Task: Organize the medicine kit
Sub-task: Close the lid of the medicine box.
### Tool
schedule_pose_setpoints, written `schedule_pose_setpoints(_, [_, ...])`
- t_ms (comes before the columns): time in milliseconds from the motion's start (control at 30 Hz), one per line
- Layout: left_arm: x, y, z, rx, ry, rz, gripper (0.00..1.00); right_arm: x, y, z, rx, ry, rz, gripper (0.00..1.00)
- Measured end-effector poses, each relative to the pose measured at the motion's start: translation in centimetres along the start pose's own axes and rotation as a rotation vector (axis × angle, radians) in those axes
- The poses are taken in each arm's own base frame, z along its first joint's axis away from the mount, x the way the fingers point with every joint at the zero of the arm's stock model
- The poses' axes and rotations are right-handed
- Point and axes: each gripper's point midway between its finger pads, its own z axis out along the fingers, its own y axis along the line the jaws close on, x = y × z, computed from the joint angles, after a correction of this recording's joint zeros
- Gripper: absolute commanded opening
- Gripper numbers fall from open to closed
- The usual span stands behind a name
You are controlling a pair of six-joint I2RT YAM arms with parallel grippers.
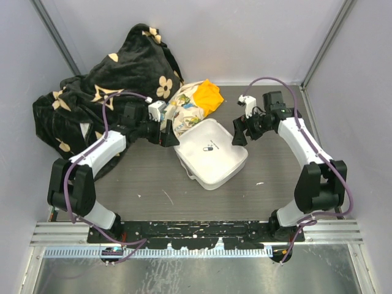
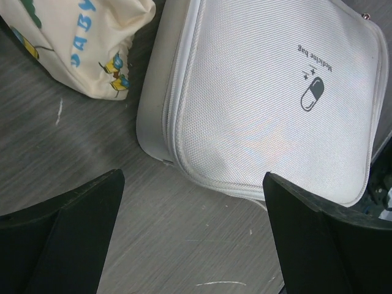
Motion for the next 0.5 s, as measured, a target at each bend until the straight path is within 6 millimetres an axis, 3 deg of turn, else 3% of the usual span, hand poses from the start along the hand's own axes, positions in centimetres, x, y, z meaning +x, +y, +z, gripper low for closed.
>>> schedule_pose_setpoints(133, [1.1, 0.2, 1.3, -0.003, 0.023, -0.093, 0.92, 1.9, -0.6, 2.4, -0.039, 0.053, 0.039, 0.92])
schedule_pose_setpoints(267, [1.7, 0.3, 2.2, -0.002, 0.038, -0.137, 0.78, 3.1, -0.3, 3.8, -0.092, 0.077, 0.055, 0.9])
schedule_pose_setpoints(500, [3.4, 0.7, 4.0, -0.003, 0.105, -0.219, 0.56, 4.6, 1.6, 4.2, -0.214, 0.082, 0.014, 0.87])
